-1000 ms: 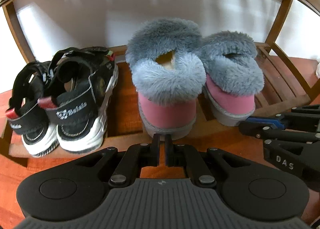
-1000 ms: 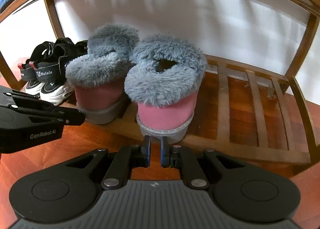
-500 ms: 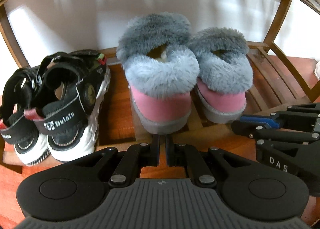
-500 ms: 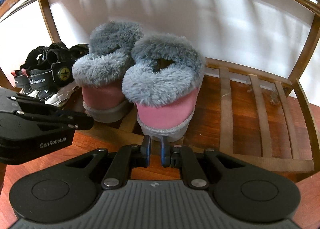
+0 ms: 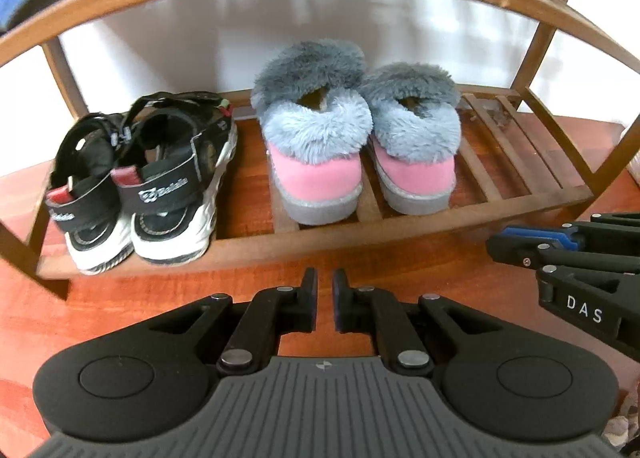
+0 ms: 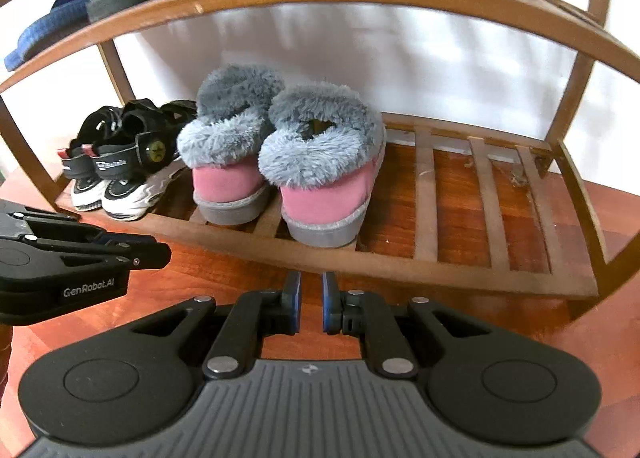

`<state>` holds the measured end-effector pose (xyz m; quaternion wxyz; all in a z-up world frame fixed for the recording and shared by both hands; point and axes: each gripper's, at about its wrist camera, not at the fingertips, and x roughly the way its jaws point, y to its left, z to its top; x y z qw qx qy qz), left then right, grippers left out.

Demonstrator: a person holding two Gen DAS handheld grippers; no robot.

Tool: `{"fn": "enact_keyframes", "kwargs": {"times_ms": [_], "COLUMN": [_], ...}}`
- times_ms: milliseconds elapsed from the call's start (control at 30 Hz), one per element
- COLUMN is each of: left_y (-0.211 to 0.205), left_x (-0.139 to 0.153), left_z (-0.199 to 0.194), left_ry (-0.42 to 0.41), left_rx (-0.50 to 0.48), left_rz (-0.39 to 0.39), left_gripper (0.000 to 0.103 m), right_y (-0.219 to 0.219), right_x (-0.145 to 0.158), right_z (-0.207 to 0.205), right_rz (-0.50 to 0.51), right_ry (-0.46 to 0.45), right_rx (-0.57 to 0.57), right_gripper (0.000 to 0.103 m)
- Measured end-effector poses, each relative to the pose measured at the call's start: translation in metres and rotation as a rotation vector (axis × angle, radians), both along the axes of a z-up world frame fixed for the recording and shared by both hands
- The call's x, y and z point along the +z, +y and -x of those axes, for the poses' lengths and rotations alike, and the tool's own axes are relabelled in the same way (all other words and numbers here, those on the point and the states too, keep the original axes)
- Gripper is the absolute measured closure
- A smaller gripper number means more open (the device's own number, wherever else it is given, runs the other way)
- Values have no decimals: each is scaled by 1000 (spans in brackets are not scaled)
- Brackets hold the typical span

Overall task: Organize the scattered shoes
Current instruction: 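Withdraw both grippers from the rack toward the lavender sneakers on the floor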

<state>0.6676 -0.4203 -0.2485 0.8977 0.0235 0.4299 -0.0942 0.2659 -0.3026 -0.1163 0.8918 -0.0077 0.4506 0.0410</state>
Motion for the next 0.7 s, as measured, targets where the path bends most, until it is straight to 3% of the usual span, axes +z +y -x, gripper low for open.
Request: {"fn": "enact_keyframes", "kwargs": {"times_ms": [433, 533, 700], "left_y": [-5, -6, -11], "left_x": [34, 38, 44], "left_z": [69, 85, 120], "left_ry": [-48, -49, -59], "left_rx": [-6, -15, -51], "left_rz": [23, 25, 40], "left_gripper": [84, 84, 79], "right_y": [2, 5, 10], "right_x": [36, 41, 51], "right_z": [63, 78, 112], "right_rz": [-1, -4, -9], "right_ry": [-39, -47, -58], "right_rx": [-15, -22, -41], "right_gripper": [87, 78, 77]}}
